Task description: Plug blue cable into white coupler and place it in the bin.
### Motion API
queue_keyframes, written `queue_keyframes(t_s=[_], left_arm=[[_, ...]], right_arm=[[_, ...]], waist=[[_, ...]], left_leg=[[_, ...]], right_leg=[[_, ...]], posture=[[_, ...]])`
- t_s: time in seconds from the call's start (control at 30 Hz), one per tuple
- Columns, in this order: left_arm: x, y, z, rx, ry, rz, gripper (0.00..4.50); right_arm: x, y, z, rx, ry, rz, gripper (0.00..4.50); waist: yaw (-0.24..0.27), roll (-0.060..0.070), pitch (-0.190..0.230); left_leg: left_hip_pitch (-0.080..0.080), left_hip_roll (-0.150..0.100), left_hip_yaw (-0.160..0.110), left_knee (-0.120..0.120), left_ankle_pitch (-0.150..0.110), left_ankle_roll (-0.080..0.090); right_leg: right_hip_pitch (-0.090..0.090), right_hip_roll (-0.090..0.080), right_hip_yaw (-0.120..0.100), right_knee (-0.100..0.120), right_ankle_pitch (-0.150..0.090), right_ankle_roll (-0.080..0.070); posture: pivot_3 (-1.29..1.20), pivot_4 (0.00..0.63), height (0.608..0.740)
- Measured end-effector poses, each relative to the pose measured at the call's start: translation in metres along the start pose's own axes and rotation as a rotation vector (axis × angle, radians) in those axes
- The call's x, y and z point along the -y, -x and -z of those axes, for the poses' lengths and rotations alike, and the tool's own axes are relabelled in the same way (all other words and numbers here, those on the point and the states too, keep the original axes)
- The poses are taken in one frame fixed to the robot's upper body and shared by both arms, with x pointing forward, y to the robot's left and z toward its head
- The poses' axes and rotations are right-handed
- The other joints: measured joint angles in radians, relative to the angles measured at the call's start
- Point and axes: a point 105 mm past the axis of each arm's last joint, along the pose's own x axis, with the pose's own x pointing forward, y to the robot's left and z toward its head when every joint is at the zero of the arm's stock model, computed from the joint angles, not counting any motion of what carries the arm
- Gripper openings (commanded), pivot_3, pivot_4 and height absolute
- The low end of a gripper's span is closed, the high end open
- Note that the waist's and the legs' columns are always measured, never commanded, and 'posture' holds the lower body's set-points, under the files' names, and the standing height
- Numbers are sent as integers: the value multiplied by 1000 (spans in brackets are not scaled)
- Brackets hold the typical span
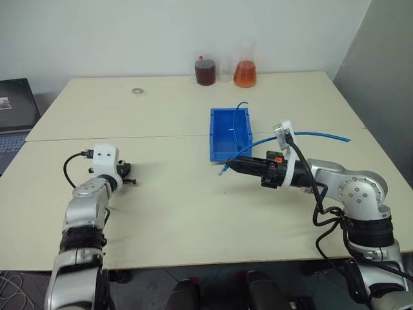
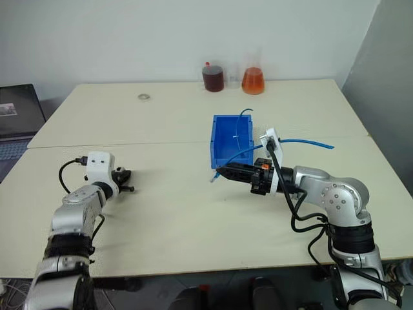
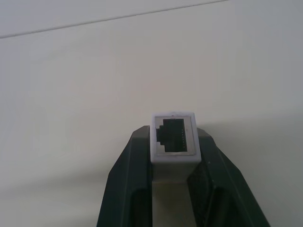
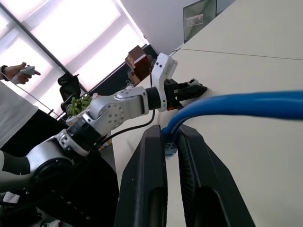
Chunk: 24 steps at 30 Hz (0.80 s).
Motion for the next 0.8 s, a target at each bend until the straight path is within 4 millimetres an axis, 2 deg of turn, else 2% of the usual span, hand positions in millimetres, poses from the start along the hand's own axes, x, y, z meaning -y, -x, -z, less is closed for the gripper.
queue_keyframes(t_s=[0.17,0.33,0.7,0.77,0.8], left_arm=[[32,39,14,-66,30,26,606],[47,58,22,-104,40,26,606],[56,58,23,-92,53,49,606],[58,57,23,-91,52,52,1306],[58,57,22,-90,50,52,1457]], right_arm=[[0,1,2,0,-7,3,92],[1,1,3,3,-9,3,92],[0,0,2,14,-6,0,92],[0,0,1,15,-5,1,92],[0,0,1,15,-5,1,92]], waist=[[7,-1,0],[8,-1,0],[17,-1,0],[22,-1,0],[24,-1,0]], left_leg=[[0,0,0,-1,0,0],[1,0,1,-2,0,0],[2,-1,2,-4,0,0],[2,-1,2,-4,0,0],[2,-1,2,-4,0,0]], right_leg=[[0,0,0,-2,0,0],[0,1,1,-2,0,0],[1,1,1,-3,0,0],[1,1,1,-3,0,0],[1,1,1,-3,0,1]], posture=[[0,150,740],[0,150,740],[0,150,740],[0,150,740],[0,150,740]])
